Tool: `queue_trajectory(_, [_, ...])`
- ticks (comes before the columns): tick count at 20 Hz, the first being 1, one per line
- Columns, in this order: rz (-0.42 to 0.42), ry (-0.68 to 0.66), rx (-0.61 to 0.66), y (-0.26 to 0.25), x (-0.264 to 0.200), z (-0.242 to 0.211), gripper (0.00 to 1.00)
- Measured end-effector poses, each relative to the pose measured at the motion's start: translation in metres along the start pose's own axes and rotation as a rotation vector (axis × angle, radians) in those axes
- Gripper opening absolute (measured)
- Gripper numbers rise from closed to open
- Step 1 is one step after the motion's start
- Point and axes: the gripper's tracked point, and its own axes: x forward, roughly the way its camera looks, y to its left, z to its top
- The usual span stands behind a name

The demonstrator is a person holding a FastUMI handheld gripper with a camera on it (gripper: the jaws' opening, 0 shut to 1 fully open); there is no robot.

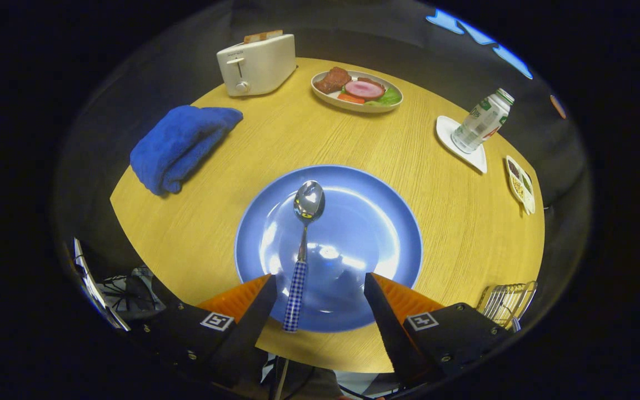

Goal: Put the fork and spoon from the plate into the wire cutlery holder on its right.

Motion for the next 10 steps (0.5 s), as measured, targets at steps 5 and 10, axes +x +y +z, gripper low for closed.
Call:
queue_trajectory(5, [0.043, 0.086, -0.02, 0.005, 0.014, -0.012, 0.65])
queue_trajectory(10, [0.097, 0.157, -0.054, 0.011, 0.021, -0.022, 0.14])
